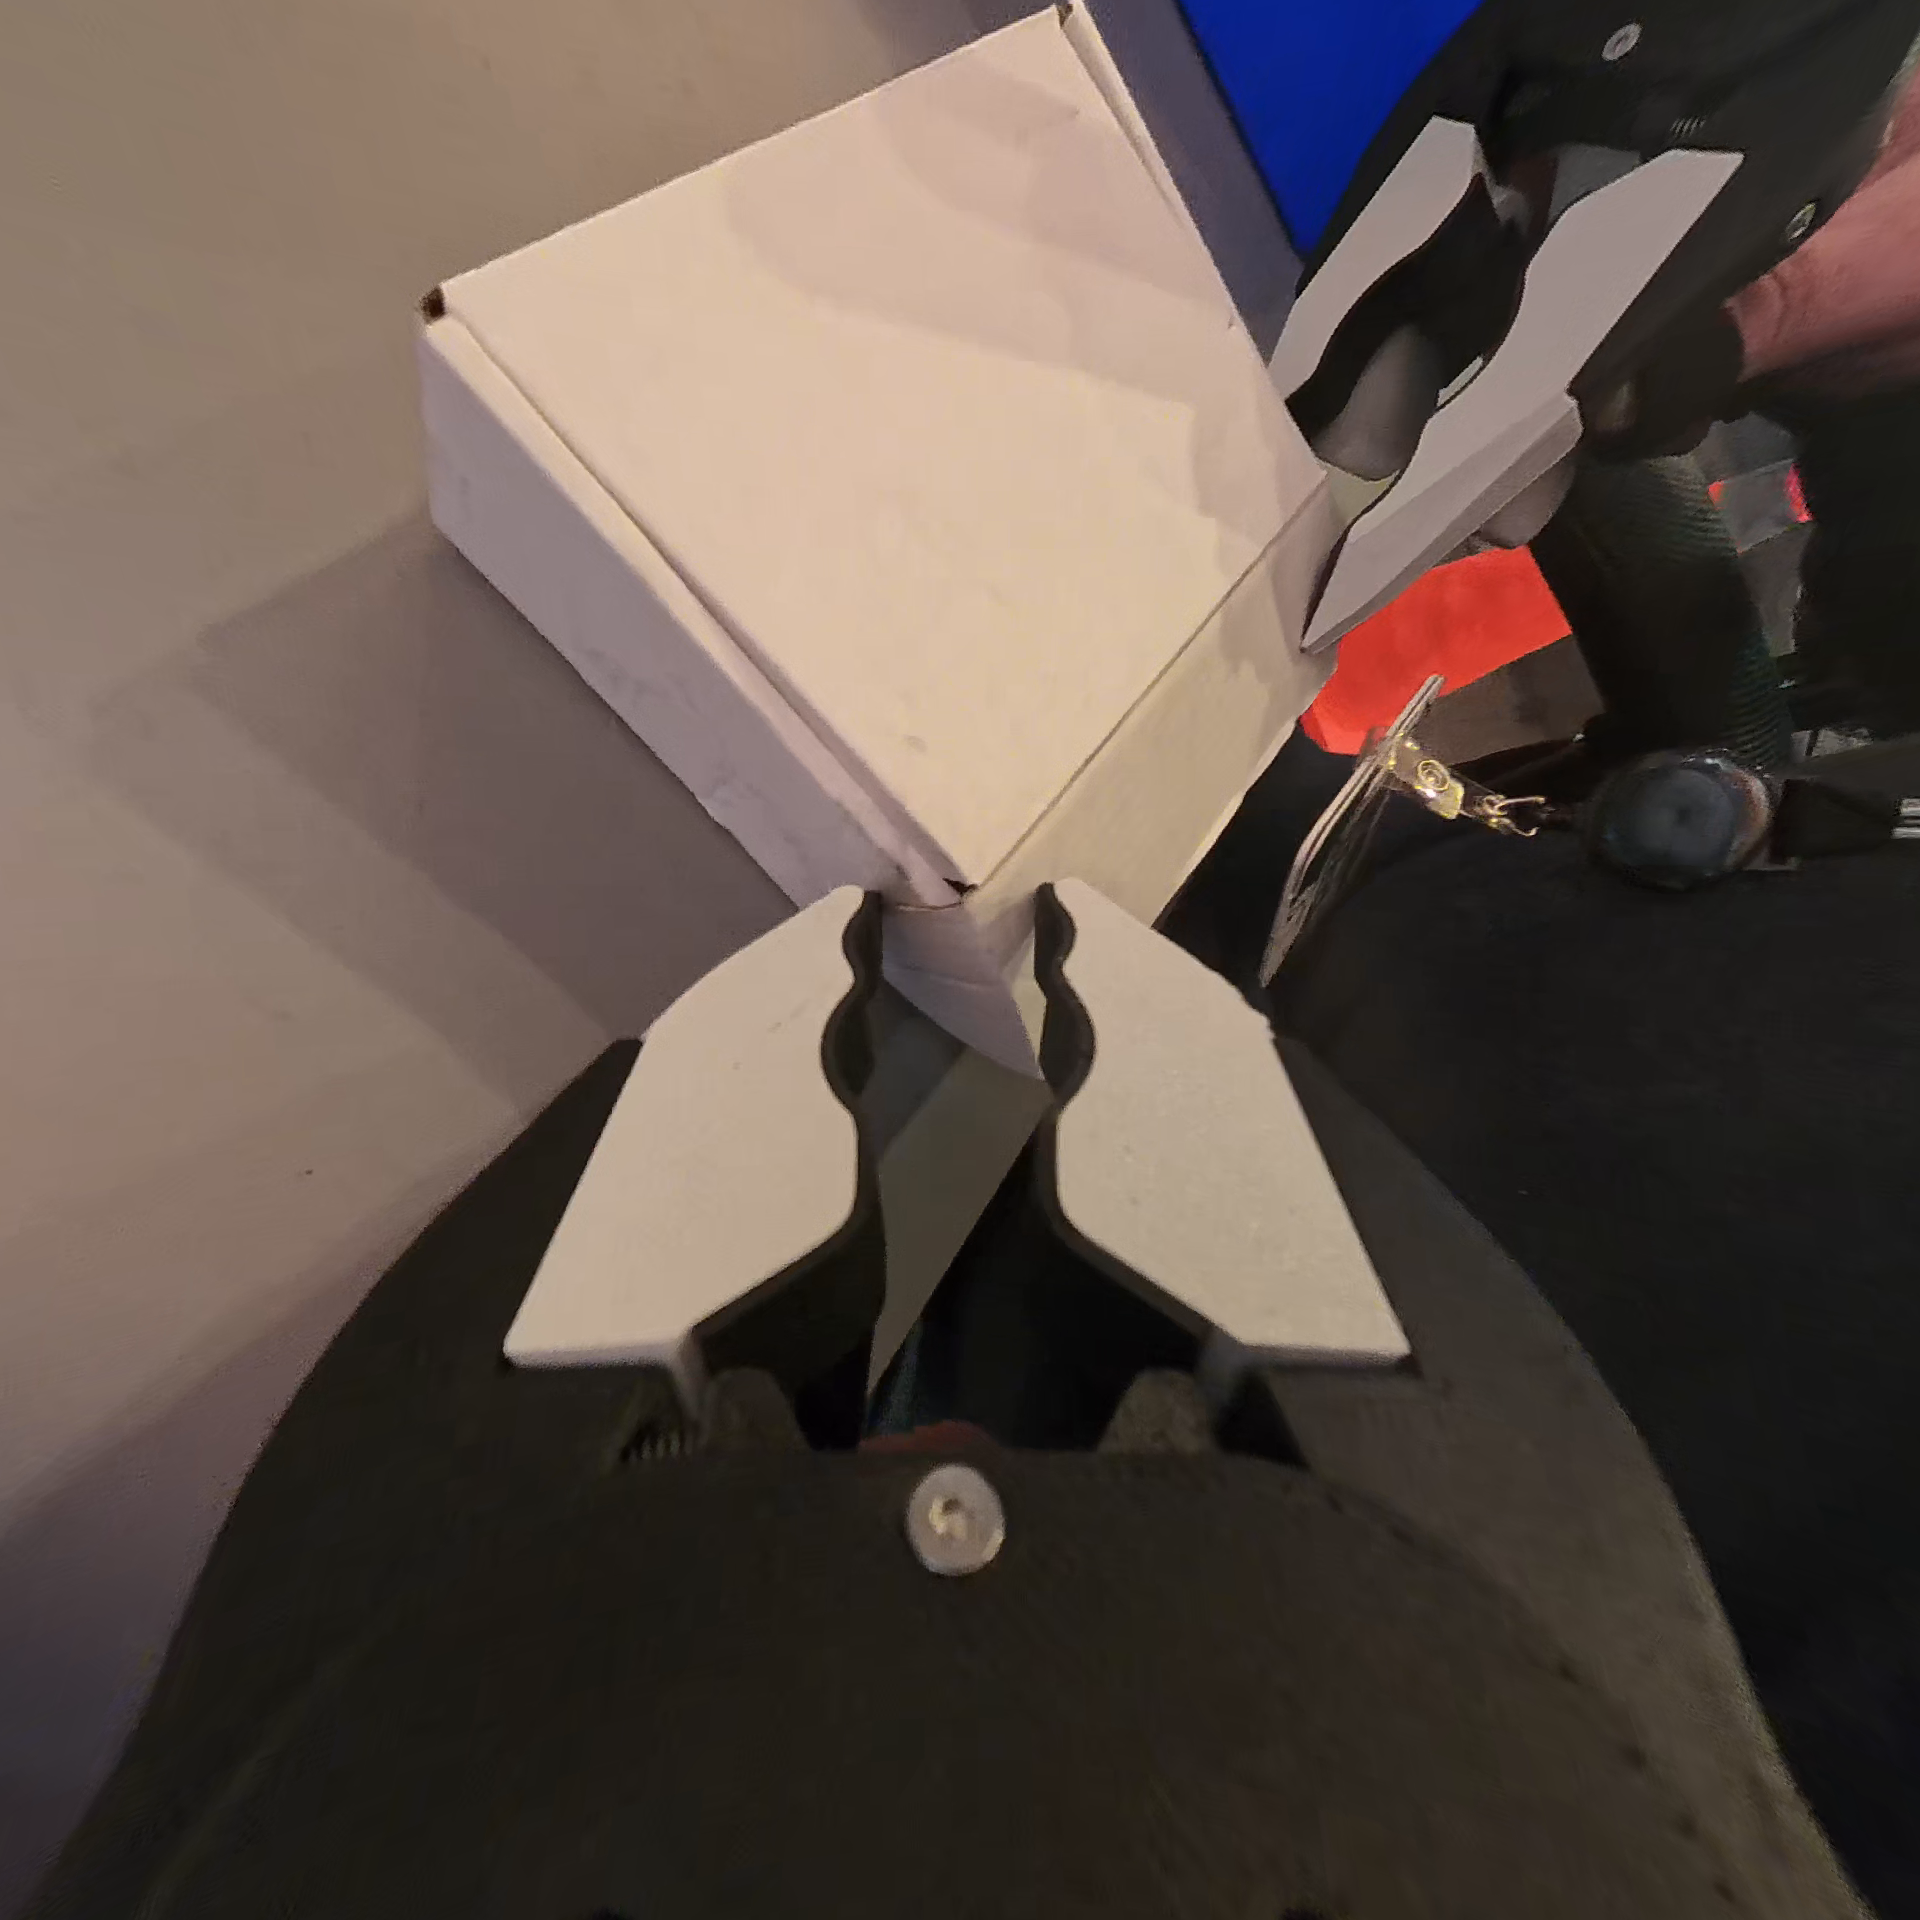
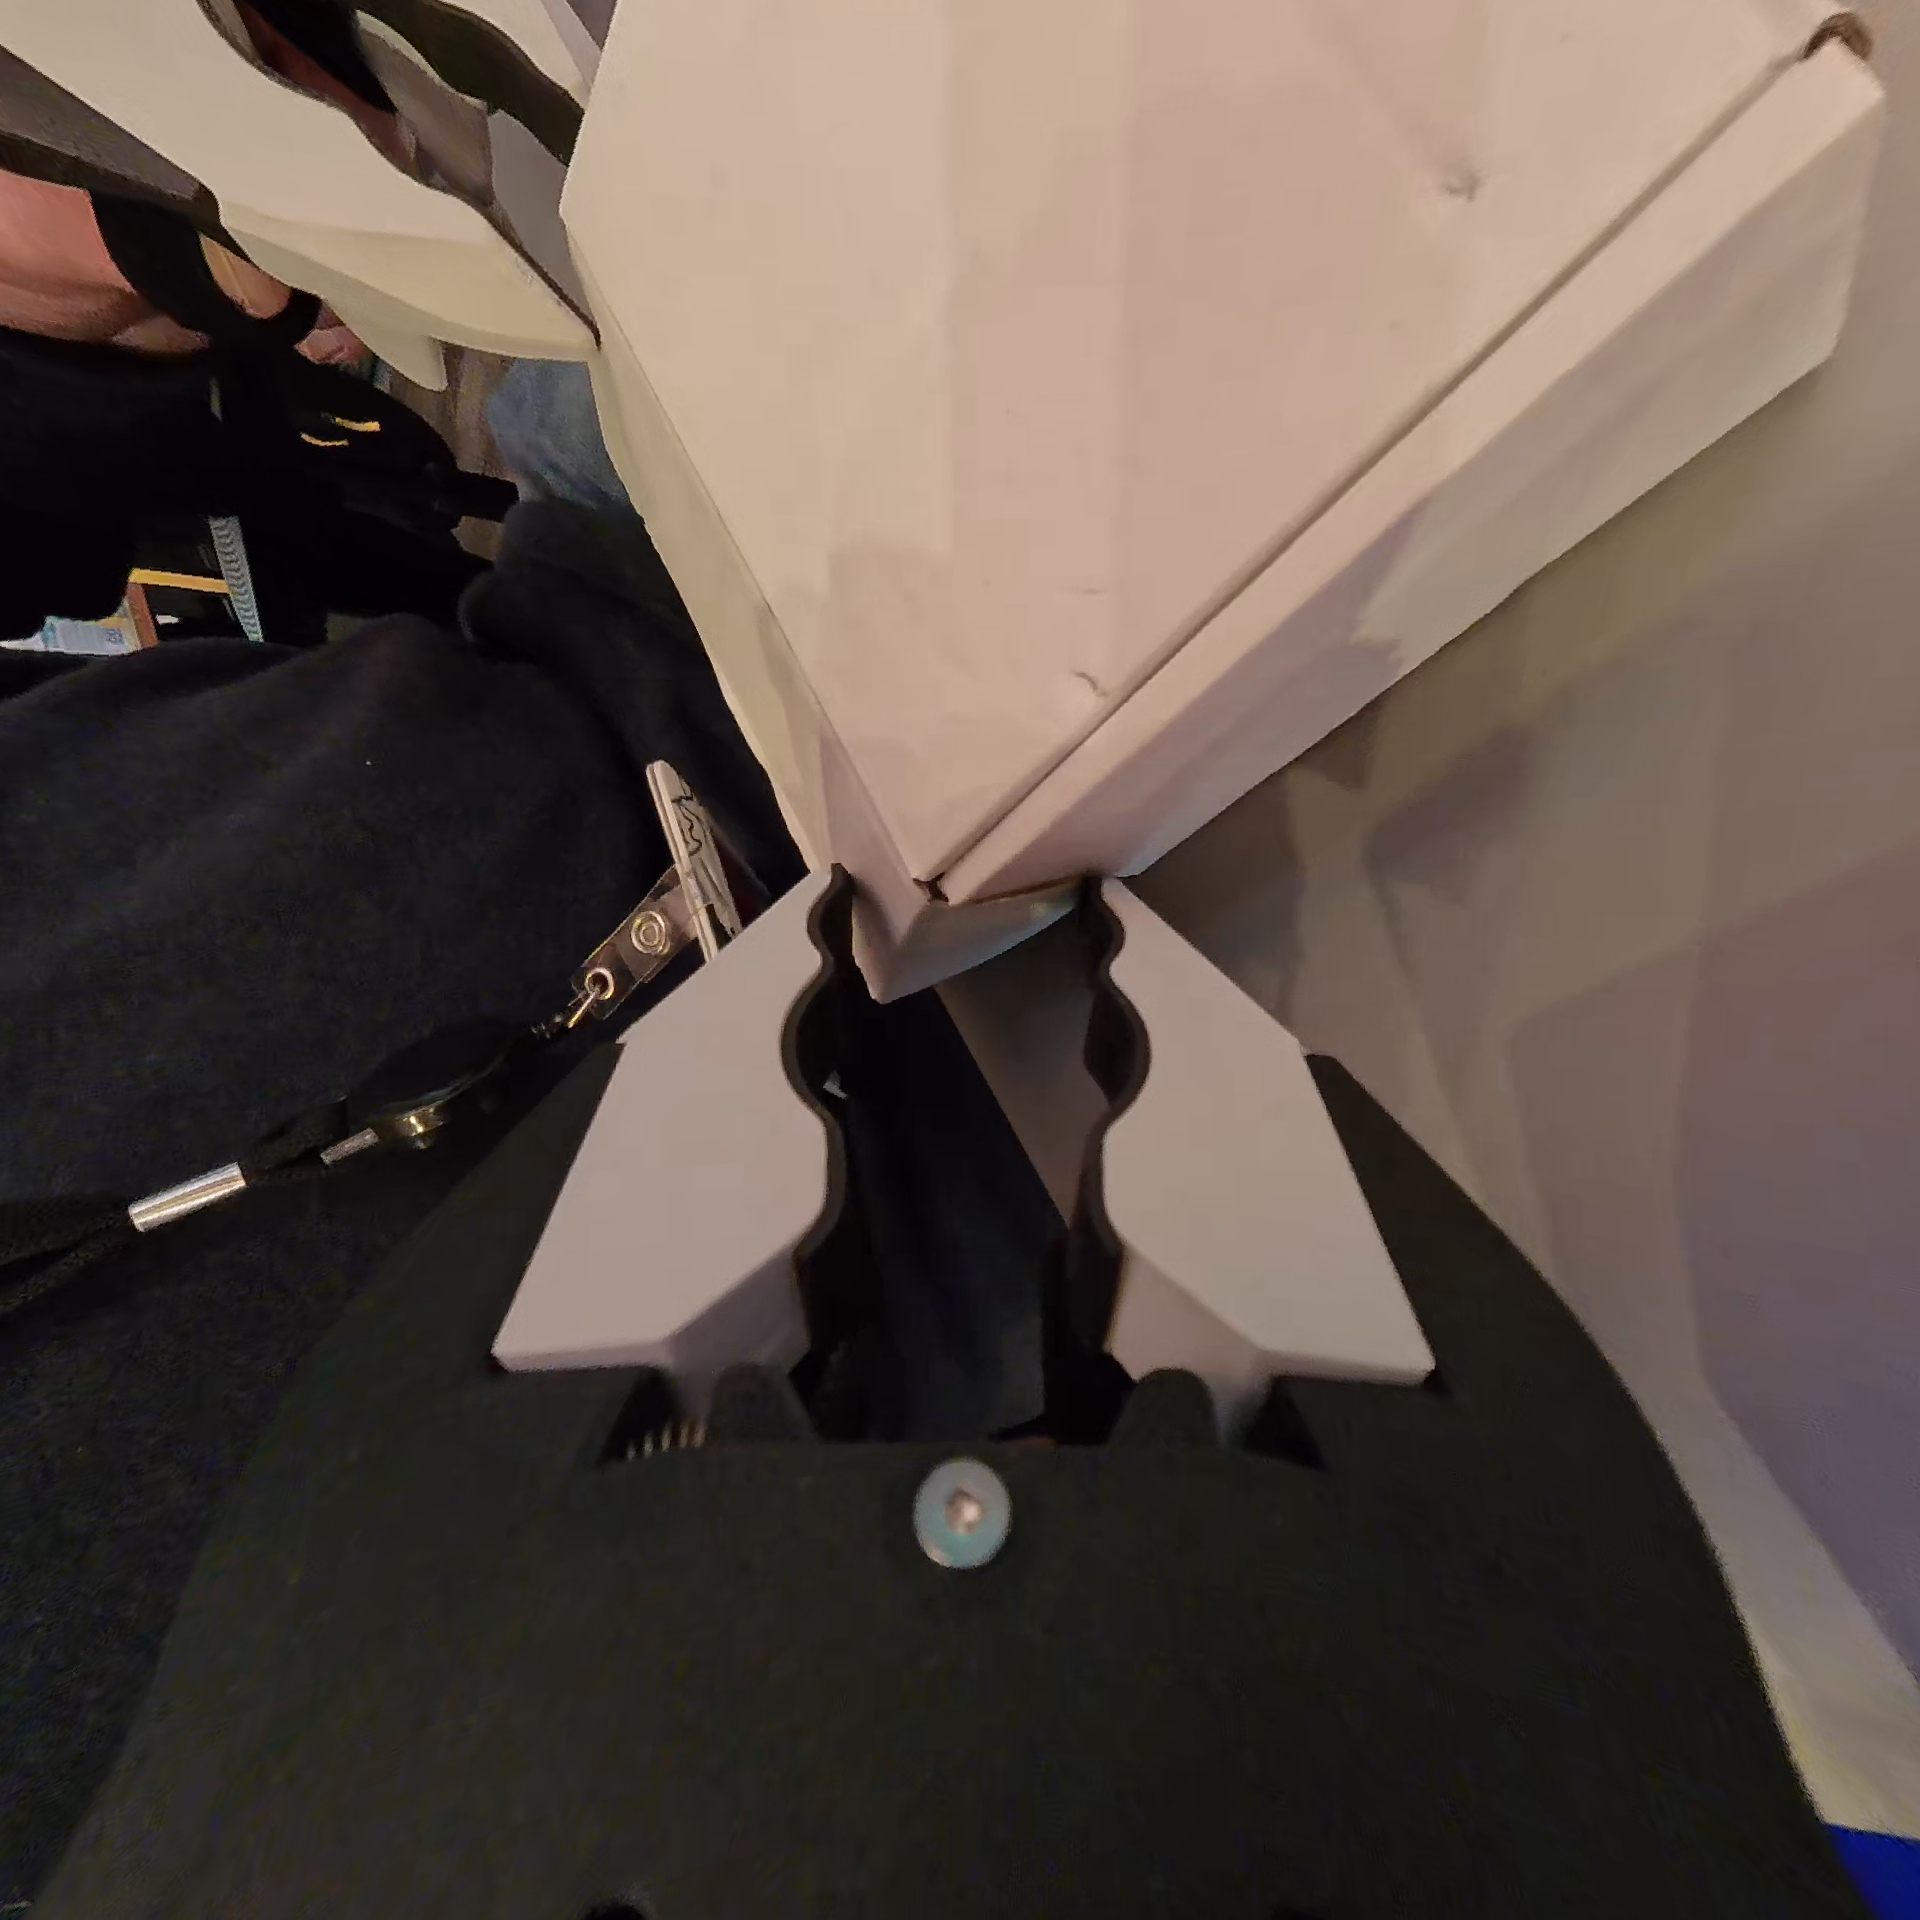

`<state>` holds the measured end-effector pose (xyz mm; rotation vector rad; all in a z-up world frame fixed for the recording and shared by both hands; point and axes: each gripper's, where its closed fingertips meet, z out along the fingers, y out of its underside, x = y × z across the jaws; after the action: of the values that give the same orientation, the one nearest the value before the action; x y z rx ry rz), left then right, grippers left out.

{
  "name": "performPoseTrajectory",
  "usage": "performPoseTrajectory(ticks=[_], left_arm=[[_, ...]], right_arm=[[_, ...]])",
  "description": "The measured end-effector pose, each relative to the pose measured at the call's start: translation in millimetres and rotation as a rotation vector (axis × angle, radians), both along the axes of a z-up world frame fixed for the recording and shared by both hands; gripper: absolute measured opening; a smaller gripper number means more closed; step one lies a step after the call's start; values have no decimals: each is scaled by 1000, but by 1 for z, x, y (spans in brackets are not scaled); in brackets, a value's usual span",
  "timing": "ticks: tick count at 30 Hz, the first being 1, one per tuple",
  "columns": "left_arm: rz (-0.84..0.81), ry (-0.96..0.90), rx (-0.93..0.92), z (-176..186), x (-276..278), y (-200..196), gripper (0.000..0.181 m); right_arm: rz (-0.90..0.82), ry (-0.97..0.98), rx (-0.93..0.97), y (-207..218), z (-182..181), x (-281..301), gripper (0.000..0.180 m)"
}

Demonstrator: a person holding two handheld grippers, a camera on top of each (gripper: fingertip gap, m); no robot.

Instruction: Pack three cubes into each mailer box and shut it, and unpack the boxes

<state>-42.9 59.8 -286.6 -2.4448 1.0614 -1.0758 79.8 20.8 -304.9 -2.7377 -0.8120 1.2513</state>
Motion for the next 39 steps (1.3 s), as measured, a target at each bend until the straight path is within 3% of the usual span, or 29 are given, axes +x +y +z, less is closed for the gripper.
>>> performPoseTrajectory(ticks=[1, 11, 19, 22, 26, 28, 31, 39], left_arm=[[2, -2, -15, 0, -1, -1, 28], [79, -77, -289, 2, 0, -7, 26], [104, -128, -377, 4, 0, -12, 26], [58, -150, -290, 6, 0, -15, 34], [-46, -85, -43, 2, 0, -19, 46], [-92, -34, -6, -4, 1, -26, 59], [-110, 35, 64, -14, 0, -28, 54], [-22, 42, -112, -12, -1, -31, 47]], right_arm=[[5, 1, -6, -1, 0, -1, 41], [35, 44, -107, -8, 2, -3, 40], [27, 91, -160, -8, 3, -2, 38], [26, 95, -160, -8, 3, -2, 38], [30, 99, -159, -7, 3, -3, 39], [30, 94, -151, -7, 3, -4, 39], [25, 94, -144, -7, 3, -4, 39], [32, 84, -154, -7, 3, -6, 39]])
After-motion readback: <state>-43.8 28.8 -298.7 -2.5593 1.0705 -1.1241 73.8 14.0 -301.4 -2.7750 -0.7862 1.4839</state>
